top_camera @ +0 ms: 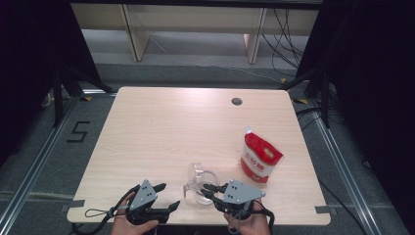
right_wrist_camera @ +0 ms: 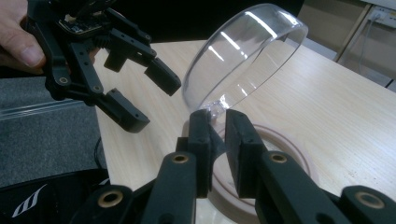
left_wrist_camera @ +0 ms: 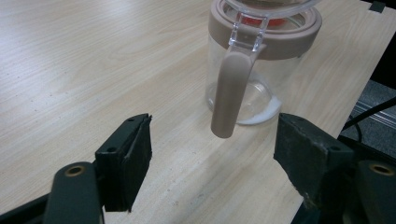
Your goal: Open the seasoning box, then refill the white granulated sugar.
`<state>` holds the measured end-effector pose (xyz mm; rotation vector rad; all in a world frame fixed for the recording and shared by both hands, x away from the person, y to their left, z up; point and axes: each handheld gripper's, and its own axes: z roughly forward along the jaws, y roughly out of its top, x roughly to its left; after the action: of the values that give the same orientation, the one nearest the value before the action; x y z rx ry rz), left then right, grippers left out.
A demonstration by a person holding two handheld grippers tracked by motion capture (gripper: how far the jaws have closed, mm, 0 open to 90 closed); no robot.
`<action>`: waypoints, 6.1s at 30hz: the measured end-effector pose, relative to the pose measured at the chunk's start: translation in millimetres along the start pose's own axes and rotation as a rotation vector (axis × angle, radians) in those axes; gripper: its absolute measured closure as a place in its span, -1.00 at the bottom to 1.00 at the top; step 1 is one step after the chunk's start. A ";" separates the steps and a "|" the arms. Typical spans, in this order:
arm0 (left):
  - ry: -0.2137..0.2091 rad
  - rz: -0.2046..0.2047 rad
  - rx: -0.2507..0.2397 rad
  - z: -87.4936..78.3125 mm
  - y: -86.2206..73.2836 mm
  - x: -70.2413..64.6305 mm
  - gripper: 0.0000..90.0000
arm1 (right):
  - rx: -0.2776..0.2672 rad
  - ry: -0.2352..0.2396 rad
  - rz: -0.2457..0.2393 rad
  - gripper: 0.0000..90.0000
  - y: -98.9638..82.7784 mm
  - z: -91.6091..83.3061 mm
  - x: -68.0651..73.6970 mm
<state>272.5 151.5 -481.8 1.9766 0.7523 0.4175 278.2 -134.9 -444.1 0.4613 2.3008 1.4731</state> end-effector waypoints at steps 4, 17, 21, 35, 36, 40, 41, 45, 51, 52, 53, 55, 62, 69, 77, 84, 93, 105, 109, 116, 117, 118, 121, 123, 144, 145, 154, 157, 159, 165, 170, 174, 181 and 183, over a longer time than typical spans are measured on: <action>0.001 0.001 0.000 -0.1 -0.2 -0.1 -0.40 | 0.002 0.010 -0.002 0.80 1.3 1.6 1.6; 0.001 -0.007 -0.007 0.5 -0.2 -0.1 -0.40 | 0.001 0.034 -0.005 0.77 3.1 5.8 3.3; 0.011 -0.018 0.003 -1.0 -0.2 -0.9 -0.40 | -0.002 0.039 -0.005 0.75 3.7 8.2 6.8; -0.010 -0.002 0.024 -0.6 -0.3 1.0 -0.50 | -0.006 -0.025 0.035 0.38 -8.1 -22.2 -7.9; -0.015 -0.037 0.019 -0.7 -0.8 -1.3 -0.50 | -0.005 -0.036 0.037 0.36 -9.8 -25.9 -9.7; -0.011 -0.037 0.022 -0.9 -0.9 -0.5 -0.50 | -0.003 -0.067 0.067 0.27 -16.4 -41.3 -17.9; -0.012 -0.040 0.019 -1.0 -0.9 -0.5 -0.51 | -0.012 -0.079 0.062 0.26 -18.2 -44.4 -20.4; -0.012 -0.018 0.021 -2.0 0.0 1.1 -0.51 | -0.017 -0.109 0.091 0.24 -25.1 -57.0 -25.1; -0.022 -0.050 0.013 -0.9 -0.9 -0.9 -0.51 | -0.008 -0.142 0.111 0.17 -33.5 -72.9 -30.2; -0.023 -0.052 0.011 -0.8 -0.7 -1.0 -0.51 | -0.013 -0.148 0.115 0.16 -34.6 -74.9 -31.1; -0.023 -0.054 0.010 -0.7 -0.7 -1.0 -0.51 | -0.009 -0.158 0.118 0.14 -36.1 -77.3 -31.9; -0.024 -0.034 0.006 -0.3 0.1 0.4 -0.51 | -0.007 -0.162 0.127 0.10 -38.8 -81.0 -33.1; -0.017 -0.037 0.002 -0.4 0.6 0.9 -0.52 | 0.000 -0.204 0.159 0.03 -48.2 -96.1 -40.6; -0.005 -0.053 0.010 -1.1 0.9 0.8 -0.52 | 0.004 -0.261 0.210 -0.01 -56.6 -112.3 -45.4; -0.009 -0.047 -0.001 1.0 1.7 3.6 -0.52 | -0.004 -0.351 0.258 -0.09 -65.7 -129.6 -55.2; -0.003 -0.065 0.010 1.7 2.1 2.4 -0.52 | -0.014 -0.373 0.280 -0.20 -74.1 -133.3 -62.1; -0.009 -0.073 0.003 2.1 1.9 1.7 -0.52 | 0.032 -0.360 0.314 -0.37 -83.3 -126.4 -66.2; -0.014 -0.051 0.000 2.9 2.2 2.4 -0.52 | 0.048 -0.352 0.305 -0.51 -89.3 -118.8 -71.5; -0.014 -0.062 0.003 2.5 0.8 0.5 -0.53 | 0.035 -0.367 0.314 -0.53 -90.4 -115.7 -75.9; -0.011 -0.031 0.009 1.4 1.0 0.4 -0.54 | 0.020 -0.376 0.305 -0.57 -90.1 -109.8 -82.4; -0.010 -0.030 0.009 1.2 0.8 0.4 -0.54 | 0.022 -0.379 0.293 -0.57 -90.1 -108.0 -83.8; -0.010 -0.031 0.007 1.2 0.7 0.3 -0.54 | 0.024 -0.377 0.309 -0.57 -89.2 -106.1 -83.0; -0.006 -0.026 0.012 0.8 0.5 0.9 -0.55 | 0.028 -0.378 0.312 -0.58 -88.1 -101.1 -85.9; -0.009 -0.032 0.007 0.9 0.1 0.1 -0.55 | 0.009 -0.383 0.299 -0.58 -87.8 -97.0 -89.0; -0.016 -0.059 -0.001 1.1 -0.5 -1.6 -0.55 | -0.026 -0.385 0.287 -0.61 -91.3 -64.4 -104.8; -0.016 -0.039 -0.003 0.9 -0.1 -0.4 -0.55 | -0.048 -0.383 0.277 -0.61 -91.6 -62.6 -105.6; -0.017 -0.059 0.000 1.3 -0.7 -1.8 -0.55 | -0.060 -0.364 0.283 -0.64 -94.1 -57.2 -107.4; -0.015 -0.056 0.005 1.2 -0.7 -1.3 -0.55 | -0.058 -0.365 0.287 -0.64 -94.6 -55.2 -108.2; -0.017 -0.058 0.004 1.2 -0.8 -1.7 -0.55 | -0.054 -0.367 0.276 -0.64 -94.8 -54.7 -109.0; -0.021 -0.054 0.001 1.0 -0.5 -1.6 -0.55 | -0.076 -0.357 0.249 -0.60 -96.8 -50.7 -113.0; -0.021 -0.061 -0.003 1.4 -0.7 -1.8 -0.55 | -0.088 -0.357 0.262 -0.51 -97.2 -49.7 -114.5; -0.024 -0.040 -0.004 1.5 -0.4 -0.9 -0.55 | -0.086 -0.354 0.248 -0.45 -98.9 -48.3 -116.6; -0.020 -0.033 0.007 1.3 -0.5 -0.7 -0.55 | -0.097 -0.368 0.259 -0.38 -100.9 -47.6 -120.0; -0.020 -0.033 0.006 1.1 -0.4 -0.6 -0.55 | -0.107 -0.365 0.267 -0.36 -101.0 -47.0 -120.0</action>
<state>272.5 150.5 -482.7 1.9682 0.7734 0.3763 353.9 -267.9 -502.6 0.9501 1.9207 1.4751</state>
